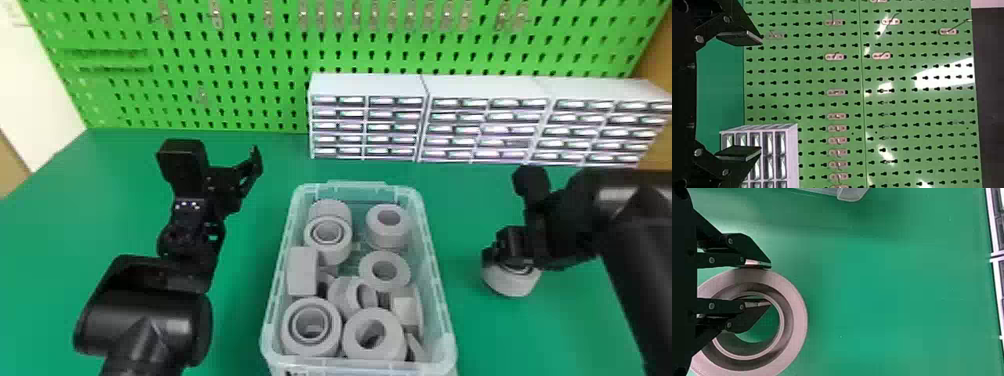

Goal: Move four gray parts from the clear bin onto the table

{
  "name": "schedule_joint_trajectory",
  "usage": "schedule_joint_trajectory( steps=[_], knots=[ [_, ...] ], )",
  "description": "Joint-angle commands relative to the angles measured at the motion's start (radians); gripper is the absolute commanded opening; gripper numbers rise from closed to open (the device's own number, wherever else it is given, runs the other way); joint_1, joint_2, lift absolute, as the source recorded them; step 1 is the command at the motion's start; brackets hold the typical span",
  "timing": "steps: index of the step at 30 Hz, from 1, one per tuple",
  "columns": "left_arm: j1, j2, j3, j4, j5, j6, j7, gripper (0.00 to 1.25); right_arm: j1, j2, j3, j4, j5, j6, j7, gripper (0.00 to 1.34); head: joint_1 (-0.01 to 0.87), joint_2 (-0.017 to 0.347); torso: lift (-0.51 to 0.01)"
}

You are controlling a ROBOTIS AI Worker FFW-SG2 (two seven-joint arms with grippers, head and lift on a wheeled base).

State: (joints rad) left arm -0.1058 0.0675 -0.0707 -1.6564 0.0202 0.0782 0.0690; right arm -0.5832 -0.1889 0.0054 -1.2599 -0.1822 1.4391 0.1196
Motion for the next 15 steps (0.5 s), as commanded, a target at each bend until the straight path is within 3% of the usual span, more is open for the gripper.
schedule_joint_trajectory(
  steps=[1,15],
  knots=[
    [0.0,0.0,-0.003,0.001,0.0,0.0,0.002,0.96,0.02,0.006,-0.005,0.0,-0.011,-0.046,0.0,0.29,0.693,0.072,-0.052],
    [0.0,0.0,-0.003,0.001,0.004,0.0,0.003,0.96,0.037,0.005,0.007,0.004,-0.026,-0.069,0.0,0.29,0.693,0.072,-0.052]
  ],
)
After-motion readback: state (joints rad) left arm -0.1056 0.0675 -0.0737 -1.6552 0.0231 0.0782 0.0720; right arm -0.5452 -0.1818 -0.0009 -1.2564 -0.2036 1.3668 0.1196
